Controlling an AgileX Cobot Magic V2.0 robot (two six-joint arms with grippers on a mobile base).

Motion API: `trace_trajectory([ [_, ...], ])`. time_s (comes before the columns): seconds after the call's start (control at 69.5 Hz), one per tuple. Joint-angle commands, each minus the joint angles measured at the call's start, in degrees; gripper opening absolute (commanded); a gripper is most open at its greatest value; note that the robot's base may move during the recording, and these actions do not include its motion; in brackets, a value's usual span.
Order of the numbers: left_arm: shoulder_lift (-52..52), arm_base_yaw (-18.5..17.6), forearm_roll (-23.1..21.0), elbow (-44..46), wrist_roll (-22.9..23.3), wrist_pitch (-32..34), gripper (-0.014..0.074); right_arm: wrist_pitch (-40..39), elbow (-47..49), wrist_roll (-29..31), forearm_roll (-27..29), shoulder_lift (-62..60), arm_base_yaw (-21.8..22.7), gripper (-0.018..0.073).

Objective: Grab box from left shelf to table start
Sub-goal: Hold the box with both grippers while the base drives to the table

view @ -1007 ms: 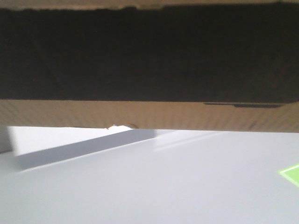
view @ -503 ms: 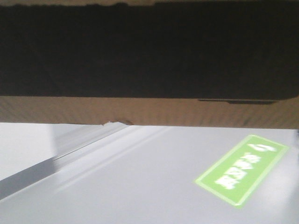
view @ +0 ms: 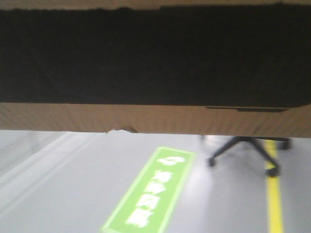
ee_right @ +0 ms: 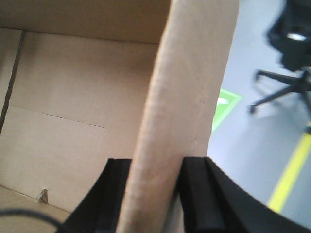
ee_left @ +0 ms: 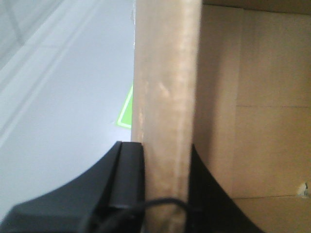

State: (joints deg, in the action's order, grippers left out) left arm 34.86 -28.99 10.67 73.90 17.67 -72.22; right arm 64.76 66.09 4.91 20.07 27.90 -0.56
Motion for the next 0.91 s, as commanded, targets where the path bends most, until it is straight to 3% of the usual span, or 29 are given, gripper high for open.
trace_trajectory([
  [0.0,0.1,-0.2,-1.5,2.1,1.1,-2.5,-0.0093,-5.4,1.7,1.1,0.5,0.7,0.2,0.0059],
  [0.892,0.1,-0.2,-1.5,2.1,1.1,-2.5,-0.0093,-5.3,1.7,1.1,0.5,0.7,0.2,0.0059],
])
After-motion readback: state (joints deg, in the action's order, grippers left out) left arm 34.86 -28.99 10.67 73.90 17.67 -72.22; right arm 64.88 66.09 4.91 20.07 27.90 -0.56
